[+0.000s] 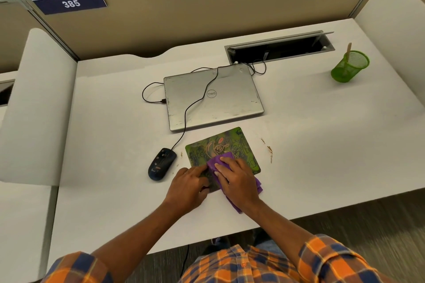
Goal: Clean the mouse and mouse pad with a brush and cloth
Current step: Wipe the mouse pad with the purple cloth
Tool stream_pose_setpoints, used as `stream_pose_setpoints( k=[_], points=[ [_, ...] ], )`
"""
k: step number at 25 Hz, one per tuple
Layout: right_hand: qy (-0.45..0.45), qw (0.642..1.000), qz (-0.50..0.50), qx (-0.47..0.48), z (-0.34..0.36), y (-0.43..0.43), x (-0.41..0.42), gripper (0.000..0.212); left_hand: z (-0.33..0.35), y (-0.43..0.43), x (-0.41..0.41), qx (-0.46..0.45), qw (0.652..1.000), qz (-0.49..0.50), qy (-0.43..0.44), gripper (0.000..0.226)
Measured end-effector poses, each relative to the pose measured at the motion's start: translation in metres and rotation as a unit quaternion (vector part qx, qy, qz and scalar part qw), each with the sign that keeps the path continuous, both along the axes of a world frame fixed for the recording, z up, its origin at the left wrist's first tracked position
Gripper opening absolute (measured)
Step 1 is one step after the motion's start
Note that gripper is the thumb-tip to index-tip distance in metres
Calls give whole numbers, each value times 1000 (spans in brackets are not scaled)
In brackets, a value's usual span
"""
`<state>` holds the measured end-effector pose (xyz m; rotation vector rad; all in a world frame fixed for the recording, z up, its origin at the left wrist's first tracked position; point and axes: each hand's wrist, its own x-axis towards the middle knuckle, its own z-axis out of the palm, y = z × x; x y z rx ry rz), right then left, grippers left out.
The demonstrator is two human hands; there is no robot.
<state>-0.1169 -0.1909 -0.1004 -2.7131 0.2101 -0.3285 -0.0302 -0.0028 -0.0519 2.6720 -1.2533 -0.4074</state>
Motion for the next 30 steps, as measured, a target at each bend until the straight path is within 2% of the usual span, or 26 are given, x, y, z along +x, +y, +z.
stream_pose_setpoints(
  k=[4,7,14,15,17,20,22,24,27,30],
  points=[
    [10,998,49,-41,3,-1,9,42,0,-8,-1,-6,999,33,16,20],
    [8,995,76,-58,5,-16,14,43,-2,-13,1,22,998,52,18,23],
    [44,998,-49,-1,18,-62,36,35,-2,-16,6,38,997,59,38,28],
    [43,996,-72,23,19,-65,38,33,-2,-16,4,35,997,61,42,35],
    [30,991,-109,69,22,-58,43,32,-2,-18,1,34,995,78,45,61],
    [5,997,-44,63,26,-18,53,33,-6,-20,0,55,992,112,26,95],
    [30,999,30,20,25,6,59,38,-9,-20,4,69,990,121,33,100],
    [56,997,61,-10,24,10,63,40,-11,-19,8,75,988,129,48,103],
    [63,996,61,-13,24,-6,70,39,-13,-20,13,82,987,129,45,106],
    [72,997,18,-19,24,-26,77,39,-15,-24,14,102,985,131,39,106]
  ],
)
